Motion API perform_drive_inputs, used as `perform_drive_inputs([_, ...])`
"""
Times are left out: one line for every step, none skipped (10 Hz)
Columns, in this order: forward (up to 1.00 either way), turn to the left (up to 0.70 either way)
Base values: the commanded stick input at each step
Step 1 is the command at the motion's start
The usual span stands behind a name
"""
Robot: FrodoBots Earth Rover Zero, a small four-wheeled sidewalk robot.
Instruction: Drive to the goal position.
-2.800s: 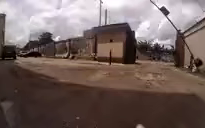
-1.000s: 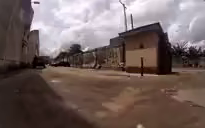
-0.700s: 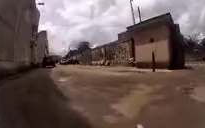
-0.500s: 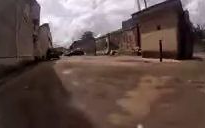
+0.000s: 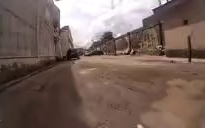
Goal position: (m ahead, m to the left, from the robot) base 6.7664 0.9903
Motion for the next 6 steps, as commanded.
perform_drive_inputs([0.7,0.04])
perform_drive_inputs([0.7,0.04])
perform_drive_inputs([0.7,0.04])
perform_drive_inputs([0.7,0.04])
perform_drive_inputs([0.7,0.04])
perform_drive_inputs([0.7,0.04])
